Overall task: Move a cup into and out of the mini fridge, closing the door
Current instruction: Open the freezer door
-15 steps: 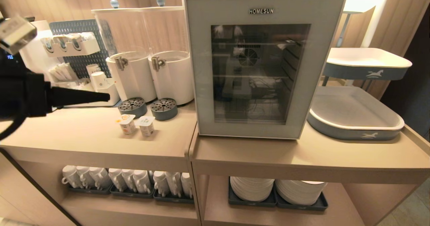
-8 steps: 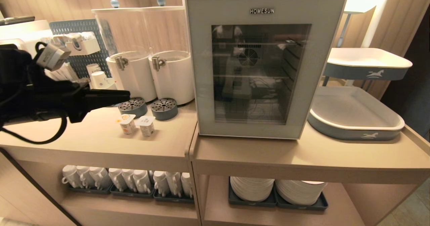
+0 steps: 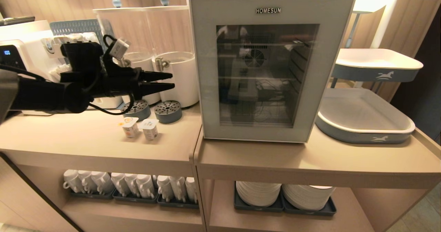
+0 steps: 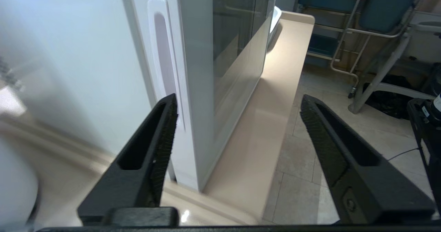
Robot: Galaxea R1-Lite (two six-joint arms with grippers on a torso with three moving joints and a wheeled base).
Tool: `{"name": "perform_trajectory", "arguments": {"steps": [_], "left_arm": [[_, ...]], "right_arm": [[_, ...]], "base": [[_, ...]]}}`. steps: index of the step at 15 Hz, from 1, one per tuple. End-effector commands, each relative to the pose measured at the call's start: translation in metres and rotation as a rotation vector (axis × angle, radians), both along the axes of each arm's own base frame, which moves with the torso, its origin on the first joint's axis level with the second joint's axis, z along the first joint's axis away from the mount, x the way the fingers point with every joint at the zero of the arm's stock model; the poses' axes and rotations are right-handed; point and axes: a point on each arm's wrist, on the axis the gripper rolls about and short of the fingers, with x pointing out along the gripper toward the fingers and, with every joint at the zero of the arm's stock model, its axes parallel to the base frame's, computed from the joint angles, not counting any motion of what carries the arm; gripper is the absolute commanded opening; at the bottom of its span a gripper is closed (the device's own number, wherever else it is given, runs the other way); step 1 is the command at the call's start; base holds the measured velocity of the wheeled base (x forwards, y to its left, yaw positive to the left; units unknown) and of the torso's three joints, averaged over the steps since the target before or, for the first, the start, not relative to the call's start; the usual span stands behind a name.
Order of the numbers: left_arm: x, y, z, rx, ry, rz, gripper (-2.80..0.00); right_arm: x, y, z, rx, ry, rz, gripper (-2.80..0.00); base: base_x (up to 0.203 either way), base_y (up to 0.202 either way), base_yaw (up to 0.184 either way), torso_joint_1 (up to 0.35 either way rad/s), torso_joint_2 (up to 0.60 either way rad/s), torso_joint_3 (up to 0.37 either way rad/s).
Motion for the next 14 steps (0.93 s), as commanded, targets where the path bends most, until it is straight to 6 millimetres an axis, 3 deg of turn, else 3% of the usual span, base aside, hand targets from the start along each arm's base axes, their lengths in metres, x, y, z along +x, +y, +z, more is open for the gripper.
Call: {"name": "perform_trajectory", "arguments": {"steps": [1, 2, 6, 14], "left_arm": [[0.027, -0.019, -0.024, -0.001, 0.027, -0.048, 0.00], [0.030, -0.030, -0.030, -0.001, 0.035, -0.071, 0.00], [0.045, -0.038, -0.043, 0.002, 0.035, -0.047, 0.00], [0.054, -0.055, -0.038, -0.016, 0.040, -0.057, 0.00]], "right_arm": [[0.000, 0.000, 0.000, 0.001, 0.000, -0.001, -2.80], [0.000, 0.000, 0.000, -0.001, 0.000, -0.001, -2.80], [0.000, 0.000, 0.000, 0.001, 0.000, -0.001, -2.80], [0.000, 0.000, 0.000, 0.001, 0.000, -0.002, -2.80]], "base": [[0.000, 0.000, 0.000, 0.000, 0.00, 0.000], [0.000, 0.000, 0.000, 0.000, 0.00, 0.000], [0.000, 0.000, 0.000, 0.000, 0.00, 0.000], [0.000, 0.000, 0.000, 0.000, 0.00, 0.000]]}}
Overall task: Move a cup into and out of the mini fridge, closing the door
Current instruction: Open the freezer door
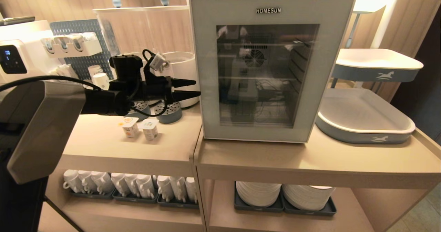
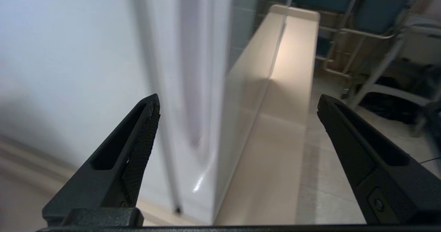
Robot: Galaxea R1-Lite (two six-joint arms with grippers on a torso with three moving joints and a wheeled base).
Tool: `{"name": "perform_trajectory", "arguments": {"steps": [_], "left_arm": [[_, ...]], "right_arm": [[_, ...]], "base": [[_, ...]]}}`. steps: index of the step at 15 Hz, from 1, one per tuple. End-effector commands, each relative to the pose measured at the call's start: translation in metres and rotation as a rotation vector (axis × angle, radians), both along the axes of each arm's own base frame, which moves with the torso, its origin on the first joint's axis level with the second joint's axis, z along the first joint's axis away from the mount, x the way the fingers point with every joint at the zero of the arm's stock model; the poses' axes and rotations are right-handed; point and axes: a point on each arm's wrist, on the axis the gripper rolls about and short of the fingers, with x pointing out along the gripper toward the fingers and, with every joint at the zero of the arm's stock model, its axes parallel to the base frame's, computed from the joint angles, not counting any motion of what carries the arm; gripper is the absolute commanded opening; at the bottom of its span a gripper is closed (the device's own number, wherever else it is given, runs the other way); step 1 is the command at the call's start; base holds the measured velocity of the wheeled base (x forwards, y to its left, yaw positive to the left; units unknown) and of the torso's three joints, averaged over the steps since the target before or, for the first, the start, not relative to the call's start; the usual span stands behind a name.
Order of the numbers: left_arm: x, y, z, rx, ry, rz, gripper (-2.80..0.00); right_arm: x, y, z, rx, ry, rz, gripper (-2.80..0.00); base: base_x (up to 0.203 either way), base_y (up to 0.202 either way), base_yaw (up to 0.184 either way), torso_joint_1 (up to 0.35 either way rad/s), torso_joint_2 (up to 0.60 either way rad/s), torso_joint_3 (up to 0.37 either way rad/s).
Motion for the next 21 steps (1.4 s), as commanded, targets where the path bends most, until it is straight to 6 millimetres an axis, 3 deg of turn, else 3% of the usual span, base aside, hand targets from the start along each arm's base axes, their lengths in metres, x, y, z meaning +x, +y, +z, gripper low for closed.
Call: {"name": "perform_trajectory", "arguments": {"steps": [1, 7, 10, 21], "left_arm": [[0.000, -0.004, 0.003, -0.006, -0.002, -0.015, 0.00], [0.005, -0.018, 0.013, -0.029, -0.009, -0.039, 0.00], [0.006, -0.018, 0.009, -0.029, 0.016, -0.041, 0.00], [-0.021, -0.021, 0.018, -0.041, 0.120, -0.075, 0.00]], "right_arm": [[0.000, 0.000, 0.000, 0.000, 0.000, 0.000, -2.80], [0.000, 0.000, 0.000, 0.000, 0.001, 0.000, -2.80], [0.000, 0.000, 0.000, 0.000, 0.002, 0.001, -2.80], [0.000, 0.000, 0.000, -0.002, 0.002, 0.001, -2.80]], "base": [[0.000, 0.000, 0.000, 0.000, 0.00, 0.000], [0.000, 0.000, 0.000, 0.000, 0.00, 0.000], [0.000, 0.000, 0.000, 0.000, 0.00, 0.000], [0.000, 0.000, 0.000, 0.000, 0.00, 0.000]]}}
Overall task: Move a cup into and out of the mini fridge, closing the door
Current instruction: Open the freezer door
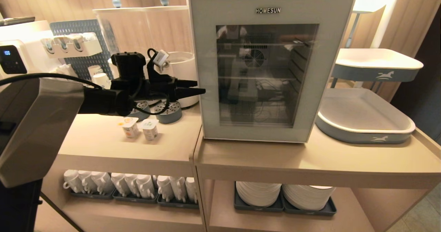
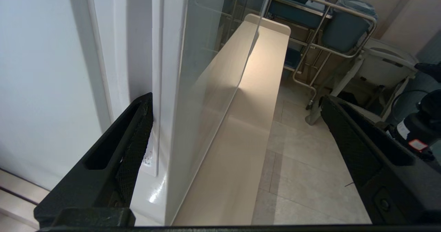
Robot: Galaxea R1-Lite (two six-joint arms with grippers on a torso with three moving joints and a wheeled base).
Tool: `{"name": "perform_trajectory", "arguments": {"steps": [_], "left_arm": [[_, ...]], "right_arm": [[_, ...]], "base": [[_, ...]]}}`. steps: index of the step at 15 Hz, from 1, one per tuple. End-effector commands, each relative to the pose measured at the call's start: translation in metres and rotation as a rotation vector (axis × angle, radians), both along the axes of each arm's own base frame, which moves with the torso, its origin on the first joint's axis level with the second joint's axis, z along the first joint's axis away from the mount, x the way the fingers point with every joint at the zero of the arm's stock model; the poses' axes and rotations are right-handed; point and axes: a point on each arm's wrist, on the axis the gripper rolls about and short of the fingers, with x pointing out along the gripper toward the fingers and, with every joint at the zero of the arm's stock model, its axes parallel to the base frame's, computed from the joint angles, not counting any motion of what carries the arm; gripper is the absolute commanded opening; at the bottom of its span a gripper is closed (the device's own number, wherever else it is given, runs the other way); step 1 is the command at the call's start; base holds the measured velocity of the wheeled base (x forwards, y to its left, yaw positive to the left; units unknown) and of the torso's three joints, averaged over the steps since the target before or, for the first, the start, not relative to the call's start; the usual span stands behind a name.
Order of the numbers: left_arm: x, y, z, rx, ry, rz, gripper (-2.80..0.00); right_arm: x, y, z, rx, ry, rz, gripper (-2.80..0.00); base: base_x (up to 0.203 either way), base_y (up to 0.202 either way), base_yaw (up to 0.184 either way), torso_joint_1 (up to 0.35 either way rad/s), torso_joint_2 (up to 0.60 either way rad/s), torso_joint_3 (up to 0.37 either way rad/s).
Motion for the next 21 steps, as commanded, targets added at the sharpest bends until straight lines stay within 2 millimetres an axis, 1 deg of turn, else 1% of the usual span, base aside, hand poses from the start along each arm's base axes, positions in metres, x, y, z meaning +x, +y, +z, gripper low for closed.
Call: {"name": "perform_trajectory", "arguments": {"steps": [1, 2, 4, 9, 13, 16, 18, 21], "left_arm": [[-0.004, -0.002, 0.007, -0.005, -0.005, -0.014, 0.00], [-0.006, -0.006, 0.007, -0.007, 0.004, -0.023, 0.00], [-0.007, -0.007, 0.006, -0.007, 0.020, -0.026, 0.00], [-0.030, -0.002, 0.014, -0.004, 0.027, -0.045, 0.00], [-0.061, 0.004, 0.014, -0.007, 0.001, -0.052, 0.00], [-0.091, 0.009, 0.015, -0.009, -0.011, -0.056, 0.00], [-0.112, 0.010, 0.012, -0.007, 0.001, -0.065, 0.00], [-0.148, 0.006, 0.007, -0.006, 0.000, -0.098, 0.00]], "right_arm": [[0.000, 0.000, 0.000, 0.000, 0.001, 0.000, -2.80], [0.000, 0.000, 0.000, 0.000, 0.001, 0.002, -2.80], [0.000, 0.000, 0.000, 0.000, 0.001, 0.000, -2.80], [0.000, 0.000, 0.000, -0.002, 0.001, 0.000, -2.80], [0.000, 0.000, 0.000, 0.000, 0.001, 0.000, -2.80], [0.000, 0.000, 0.000, 0.000, 0.001, 0.000, -2.80], [0.000, 0.000, 0.000, 0.000, 0.001, 0.000, -2.80], [0.000, 0.000, 0.000, -0.001, -0.001, 0.000, -2.80]], "base": [[0.000, 0.000, 0.000, 0.000, 0.00, 0.000], [0.000, 0.000, 0.000, 0.000, 0.00, 0.000], [0.000, 0.000, 0.000, 0.000, 0.00, 0.000], [0.000, 0.000, 0.000, 0.000, 0.00, 0.000], [0.000, 0.000, 0.000, 0.000, 0.00, 0.000], [0.000, 0.000, 0.000, 0.000, 0.00, 0.000], [0.000, 0.000, 0.000, 0.000, 0.00, 0.000], [0.000, 0.000, 0.000, 0.000, 0.00, 0.000]]}}
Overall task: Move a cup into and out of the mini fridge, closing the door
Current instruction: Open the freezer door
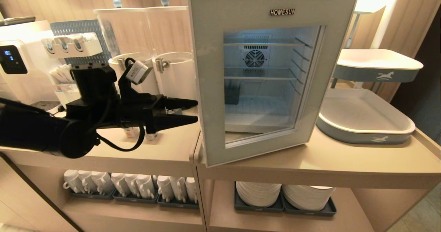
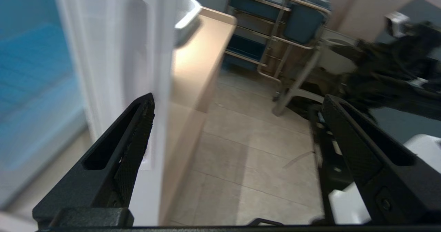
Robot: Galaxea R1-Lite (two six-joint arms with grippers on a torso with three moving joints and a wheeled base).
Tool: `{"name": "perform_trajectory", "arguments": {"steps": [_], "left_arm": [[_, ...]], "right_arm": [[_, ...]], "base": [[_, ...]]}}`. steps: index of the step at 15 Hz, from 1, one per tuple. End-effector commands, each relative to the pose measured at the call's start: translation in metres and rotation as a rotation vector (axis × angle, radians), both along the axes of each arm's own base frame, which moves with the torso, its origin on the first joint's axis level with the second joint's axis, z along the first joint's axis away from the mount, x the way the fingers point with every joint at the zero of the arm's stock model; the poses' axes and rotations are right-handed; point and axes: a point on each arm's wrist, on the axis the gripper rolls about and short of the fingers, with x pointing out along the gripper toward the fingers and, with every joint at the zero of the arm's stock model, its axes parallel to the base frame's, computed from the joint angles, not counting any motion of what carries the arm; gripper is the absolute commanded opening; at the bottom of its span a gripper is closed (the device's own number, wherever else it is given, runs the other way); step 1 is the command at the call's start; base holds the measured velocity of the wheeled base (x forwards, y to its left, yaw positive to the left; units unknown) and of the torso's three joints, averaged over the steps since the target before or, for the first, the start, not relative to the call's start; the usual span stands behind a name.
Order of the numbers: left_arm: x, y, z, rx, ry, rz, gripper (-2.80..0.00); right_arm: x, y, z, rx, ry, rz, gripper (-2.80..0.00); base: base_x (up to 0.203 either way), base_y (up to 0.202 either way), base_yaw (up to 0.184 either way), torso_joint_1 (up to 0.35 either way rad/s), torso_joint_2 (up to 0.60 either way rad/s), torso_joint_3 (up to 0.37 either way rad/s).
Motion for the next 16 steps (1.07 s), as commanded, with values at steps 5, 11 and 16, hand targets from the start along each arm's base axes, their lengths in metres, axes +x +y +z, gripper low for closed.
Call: {"name": "perform_trajectory", "arguments": {"steps": [5, 11, 16], "left_arm": [[-0.085, -0.031, 0.019, -0.021, -0.058, -0.172, 0.00], [-0.104, -0.052, 0.021, -0.029, -0.044, -0.119, 0.00], [-0.046, -0.019, -0.005, -0.016, -0.033, 0.084, 0.00]], "right_arm": [[0.000, 0.000, 0.000, 0.001, 0.002, -0.001, -2.80], [0.000, 0.000, 0.000, 0.001, 0.002, -0.001, -2.80], [0.000, 0.000, 0.000, 0.001, 0.000, -0.001, -2.80]], "base": [[0.000, 0.000, 0.000, 0.000, 0.00, 0.000], [0.000, 0.000, 0.000, 0.000, 0.00, 0.000], [0.000, 0.000, 0.000, 0.000, 0.00, 0.000]]}}
